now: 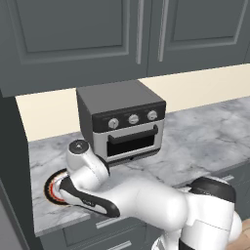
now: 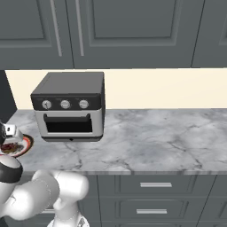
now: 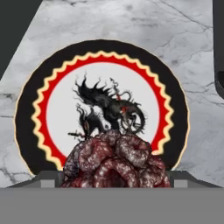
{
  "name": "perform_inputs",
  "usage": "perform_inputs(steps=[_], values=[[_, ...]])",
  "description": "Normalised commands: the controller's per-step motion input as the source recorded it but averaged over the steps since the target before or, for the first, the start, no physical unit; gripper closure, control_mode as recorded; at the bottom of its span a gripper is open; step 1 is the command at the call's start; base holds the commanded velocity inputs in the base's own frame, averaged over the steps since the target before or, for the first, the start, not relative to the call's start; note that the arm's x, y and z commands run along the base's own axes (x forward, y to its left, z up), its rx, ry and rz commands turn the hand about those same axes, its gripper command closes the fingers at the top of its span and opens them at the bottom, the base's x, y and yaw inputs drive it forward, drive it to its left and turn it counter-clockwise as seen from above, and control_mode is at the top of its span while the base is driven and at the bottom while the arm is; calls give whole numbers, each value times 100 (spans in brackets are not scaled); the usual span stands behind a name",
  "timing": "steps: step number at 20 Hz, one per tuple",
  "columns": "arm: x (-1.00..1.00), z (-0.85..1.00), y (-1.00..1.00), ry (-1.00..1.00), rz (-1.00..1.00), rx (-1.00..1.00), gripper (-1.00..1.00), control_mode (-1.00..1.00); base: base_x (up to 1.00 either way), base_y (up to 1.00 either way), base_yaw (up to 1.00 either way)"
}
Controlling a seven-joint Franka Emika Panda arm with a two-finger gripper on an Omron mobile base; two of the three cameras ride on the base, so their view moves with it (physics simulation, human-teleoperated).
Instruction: Take the baked cake out of the oven and place it on the plate for cooling. Then close the oven door.
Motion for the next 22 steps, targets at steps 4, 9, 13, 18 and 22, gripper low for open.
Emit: perform_inputs(steps=[4, 9, 13, 18, 22], values=[[26, -27, 25, 4, 0, -3, 100, -100, 0, 0, 0], [17, -20, 19, 1, 0, -2, -100, -100, 0, 0, 0], [1, -5, 3, 0, 0, 0, -100, -100, 0, 0, 0], [0, 0, 0, 0, 0, 0, -100, -100, 0, 0, 0], [-5, 11, -4, 0, 0, 0, -100, -100, 0, 0, 0]])
